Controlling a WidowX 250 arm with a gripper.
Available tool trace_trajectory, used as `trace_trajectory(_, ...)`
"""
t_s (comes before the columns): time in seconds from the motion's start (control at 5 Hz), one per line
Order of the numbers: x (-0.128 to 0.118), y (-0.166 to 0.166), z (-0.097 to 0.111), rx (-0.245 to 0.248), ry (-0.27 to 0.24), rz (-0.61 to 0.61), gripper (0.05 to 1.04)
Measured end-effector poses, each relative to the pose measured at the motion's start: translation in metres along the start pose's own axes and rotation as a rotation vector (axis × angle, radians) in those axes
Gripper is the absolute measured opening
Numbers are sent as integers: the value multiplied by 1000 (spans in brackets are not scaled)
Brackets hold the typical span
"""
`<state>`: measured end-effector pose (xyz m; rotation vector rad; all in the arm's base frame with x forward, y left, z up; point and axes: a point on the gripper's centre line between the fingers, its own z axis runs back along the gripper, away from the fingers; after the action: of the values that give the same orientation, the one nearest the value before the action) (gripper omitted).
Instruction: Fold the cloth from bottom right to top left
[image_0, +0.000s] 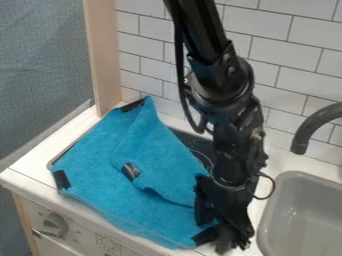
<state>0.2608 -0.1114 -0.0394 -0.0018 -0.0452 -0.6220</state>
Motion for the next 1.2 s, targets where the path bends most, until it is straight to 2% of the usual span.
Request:
trace_trajectory(0.2,0,1,0,7,-2,-4,389)
trace_trajectory(0.4,0,0,0,0,0,-11,219)
trace_trajectory(0.6,-4,-3,1,-33,14,-15,108)
trace_trajectory(0.8,-3,-2,12,-70,-7,-28,66)
trace_trajectory(1.0,-5,8,29,-118,-38,-19,59)
trace_trajectory(1.2,-7,26,49,-143,-63,4,58)
